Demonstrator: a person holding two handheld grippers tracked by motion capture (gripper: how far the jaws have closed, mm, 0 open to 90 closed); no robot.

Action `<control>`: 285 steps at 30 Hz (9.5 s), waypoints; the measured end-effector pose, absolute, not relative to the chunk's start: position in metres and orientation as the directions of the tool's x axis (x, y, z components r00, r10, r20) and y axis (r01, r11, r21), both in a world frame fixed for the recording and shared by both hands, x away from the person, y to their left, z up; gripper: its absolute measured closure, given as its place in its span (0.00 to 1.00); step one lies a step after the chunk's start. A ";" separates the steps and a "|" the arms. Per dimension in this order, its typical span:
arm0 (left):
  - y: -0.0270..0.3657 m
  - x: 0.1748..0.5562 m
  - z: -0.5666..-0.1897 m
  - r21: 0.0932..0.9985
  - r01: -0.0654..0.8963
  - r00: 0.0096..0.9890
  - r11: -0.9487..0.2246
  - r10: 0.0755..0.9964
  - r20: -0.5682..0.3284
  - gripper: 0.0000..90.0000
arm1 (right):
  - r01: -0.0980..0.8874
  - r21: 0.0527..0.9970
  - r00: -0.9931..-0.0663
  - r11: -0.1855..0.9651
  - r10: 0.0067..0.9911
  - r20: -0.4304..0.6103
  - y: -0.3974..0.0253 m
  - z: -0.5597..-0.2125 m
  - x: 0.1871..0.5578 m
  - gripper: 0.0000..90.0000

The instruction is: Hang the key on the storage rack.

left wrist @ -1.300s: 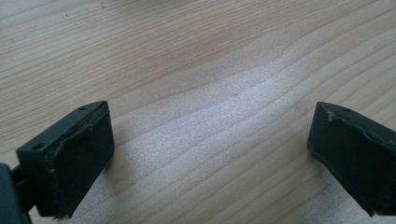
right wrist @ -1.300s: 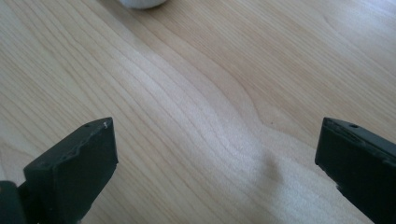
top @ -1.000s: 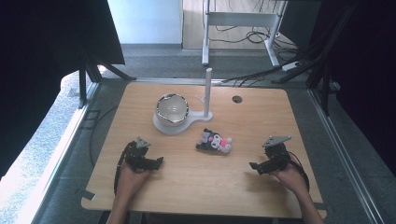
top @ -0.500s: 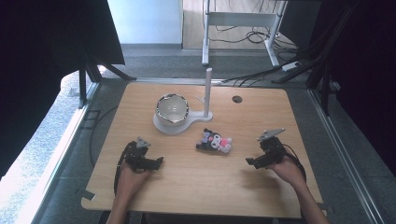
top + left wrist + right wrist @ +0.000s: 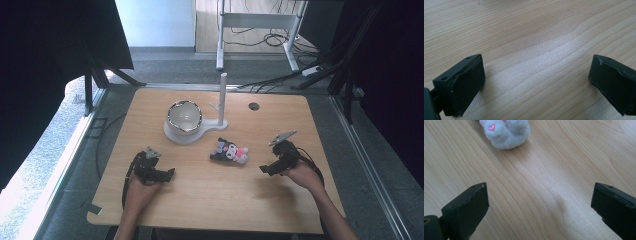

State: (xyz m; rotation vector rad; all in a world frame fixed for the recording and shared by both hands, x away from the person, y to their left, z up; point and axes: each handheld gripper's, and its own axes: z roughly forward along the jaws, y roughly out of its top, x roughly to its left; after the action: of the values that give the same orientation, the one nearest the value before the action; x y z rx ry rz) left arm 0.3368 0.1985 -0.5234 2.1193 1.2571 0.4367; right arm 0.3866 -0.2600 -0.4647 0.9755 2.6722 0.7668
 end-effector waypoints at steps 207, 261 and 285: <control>0.199 0.337 -0.523 0.663 0.661 0.493 -0.350 0.869 -0.033 0.01 | 0.432 0.280 -0.890 0.857 0.456 -0.024 -0.149 -0.355 0.522 0.34; 0.199 0.337 -0.523 0.661 0.663 0.494 -0.352 0.869 -0.034 0.01 | 0.379 0.350 -0.878 0.857 0.452 -0.156 -0.198 -0.334 0.468 0.02; 0.199 0.337 -0.523 0.664 0.661 0.492 -0.350 0.870 -0.032 0.01 | 0.409 0.358 -0.856 0.839 0.489 -0.168 -0.243 -0.336 0.433 0.04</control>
State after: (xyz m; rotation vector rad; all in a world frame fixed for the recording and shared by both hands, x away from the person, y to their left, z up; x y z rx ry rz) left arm 0.3371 0.1987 -0.5233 2.1206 1.2539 0.4374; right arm 0.4330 -0.2432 -0.3360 0.6870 2.7664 0.4561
